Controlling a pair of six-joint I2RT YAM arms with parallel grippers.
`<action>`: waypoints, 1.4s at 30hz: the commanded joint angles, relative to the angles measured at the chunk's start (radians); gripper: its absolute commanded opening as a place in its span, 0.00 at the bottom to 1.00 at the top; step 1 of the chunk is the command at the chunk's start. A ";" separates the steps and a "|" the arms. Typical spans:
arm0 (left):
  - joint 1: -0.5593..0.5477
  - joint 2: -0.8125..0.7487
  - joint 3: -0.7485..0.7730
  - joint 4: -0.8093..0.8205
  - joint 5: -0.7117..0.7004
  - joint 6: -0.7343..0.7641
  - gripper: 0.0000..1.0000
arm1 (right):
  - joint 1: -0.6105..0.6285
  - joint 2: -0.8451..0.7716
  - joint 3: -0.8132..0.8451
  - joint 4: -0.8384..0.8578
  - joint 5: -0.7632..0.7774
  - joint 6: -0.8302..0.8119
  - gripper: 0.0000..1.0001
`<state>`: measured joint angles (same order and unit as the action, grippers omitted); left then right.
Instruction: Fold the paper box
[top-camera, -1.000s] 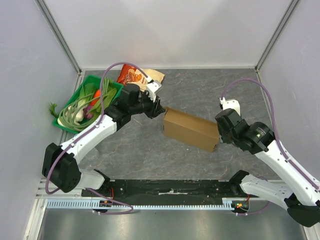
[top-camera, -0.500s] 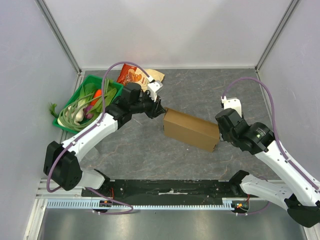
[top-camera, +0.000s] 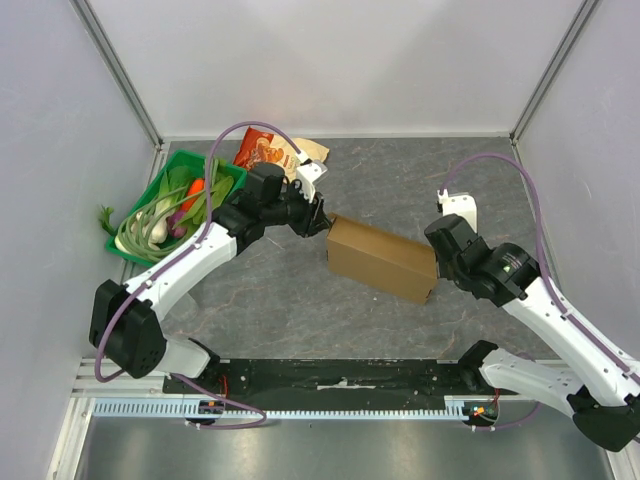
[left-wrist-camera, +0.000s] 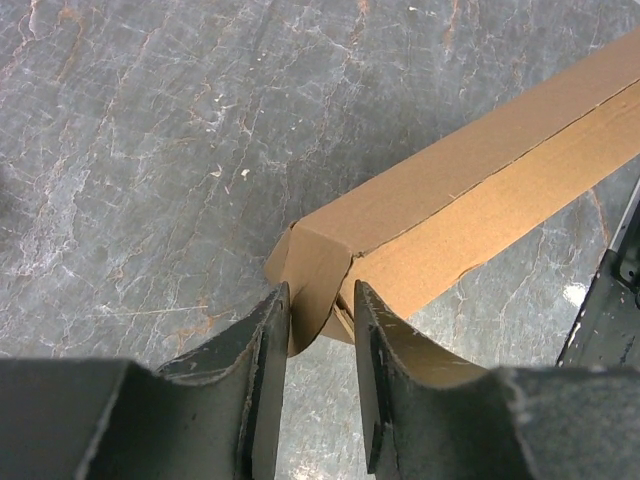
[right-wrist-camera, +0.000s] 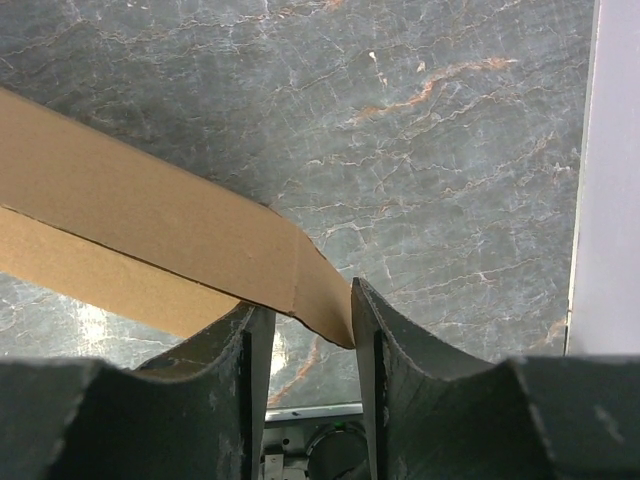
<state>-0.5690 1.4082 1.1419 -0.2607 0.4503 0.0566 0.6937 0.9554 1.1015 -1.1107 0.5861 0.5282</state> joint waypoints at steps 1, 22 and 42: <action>0.000 0.005 0.035 -0.006 0.001 -0.008 0.39 | -0.003 0.011 0.000 -0.020 0.052 0.047 0.44; -0.002 0.012 0.064 -0.057 -0.010 -0.021 0.16 | -0.005 -0.018 -0.005 0.006 0.020 0.049 0.09; -0.034 0.048 0.125 -0.101 -0.001 -0.222 0.03 | -0.005 0.023 0.032 0.045 -0.146 0.059 0.00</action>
<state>-0.5735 1.4429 1.2510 -0.3737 0.4313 -0.1215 0.6876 0.9657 1.1156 -1.1255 0.4995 0.5751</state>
